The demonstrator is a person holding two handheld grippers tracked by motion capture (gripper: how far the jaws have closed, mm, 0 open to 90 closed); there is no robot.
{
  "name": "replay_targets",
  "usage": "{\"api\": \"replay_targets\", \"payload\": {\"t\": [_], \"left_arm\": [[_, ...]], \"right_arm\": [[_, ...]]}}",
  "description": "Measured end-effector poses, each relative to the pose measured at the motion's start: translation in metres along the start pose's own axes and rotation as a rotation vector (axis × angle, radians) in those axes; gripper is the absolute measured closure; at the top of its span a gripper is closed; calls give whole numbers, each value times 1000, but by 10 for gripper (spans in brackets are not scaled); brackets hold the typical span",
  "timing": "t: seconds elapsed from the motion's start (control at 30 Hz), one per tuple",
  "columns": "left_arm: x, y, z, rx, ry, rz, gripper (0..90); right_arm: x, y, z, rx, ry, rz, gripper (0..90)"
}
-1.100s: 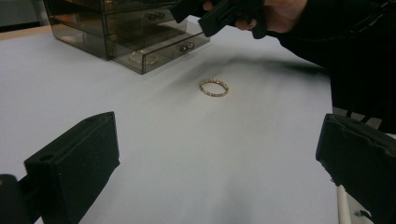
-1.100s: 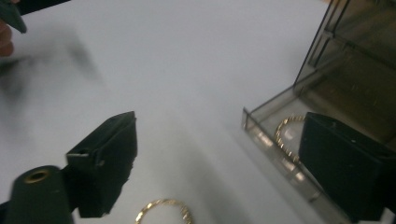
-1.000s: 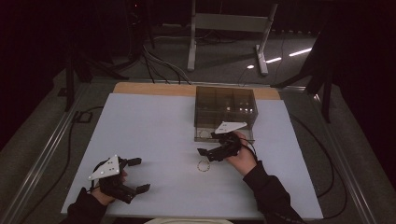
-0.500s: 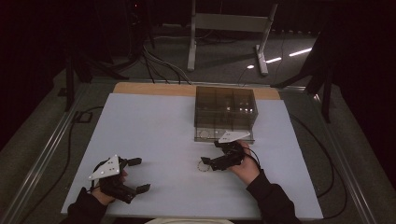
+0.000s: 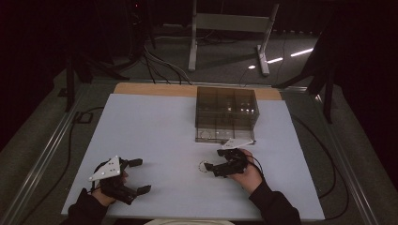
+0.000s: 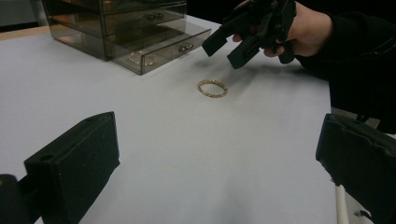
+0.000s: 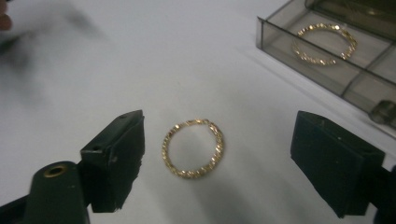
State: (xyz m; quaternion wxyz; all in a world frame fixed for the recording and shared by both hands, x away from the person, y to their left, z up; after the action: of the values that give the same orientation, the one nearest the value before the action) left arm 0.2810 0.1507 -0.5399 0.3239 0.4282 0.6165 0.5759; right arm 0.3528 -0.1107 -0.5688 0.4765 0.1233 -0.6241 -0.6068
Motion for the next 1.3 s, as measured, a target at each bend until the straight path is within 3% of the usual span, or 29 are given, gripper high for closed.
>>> {"api": "replay_targets", "payload": {"t": [0.2,0.37,0.6,0.7,0.93,1.17,1.3], "left_arm": [[0,0,0,0,1,-2,5],[-1,0,0,2,-2,0,5],[0,0,0,1,0,-1,5],[-1,0,-1,5,-2,-3,5],[-1,0,-1,-1,-4,3,5],[-1,0,-1,4,-6,-1,5],[-1,0,-1,3,-6,1,5]], "right_arm": [[-1,-7,2,-10,-18,16,247],[-2,-6,-1,-76,-56,24,392],[-3,-9,-4,-81,-76,52,570],[-6,-12,-2,-73,-62,72,666],[-16,-16,3,-27,-59,105,739],[-17,-17,6,62,-83,118,804],[-18,-17,6,68,-87,122,850]]}}
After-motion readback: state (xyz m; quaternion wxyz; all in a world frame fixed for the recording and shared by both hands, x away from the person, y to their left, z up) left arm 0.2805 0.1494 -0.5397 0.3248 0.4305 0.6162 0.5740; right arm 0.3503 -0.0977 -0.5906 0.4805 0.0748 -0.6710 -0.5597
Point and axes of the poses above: each handheld gripper's, and its own axes: x roughly backward along the jaws, y roughly out of its top, z roughly to its left, the point moved 9 cm from there along -x, roughly forward along the jaws, and after that the axes turned 14 degrees about -z, right-handed, at the moved point
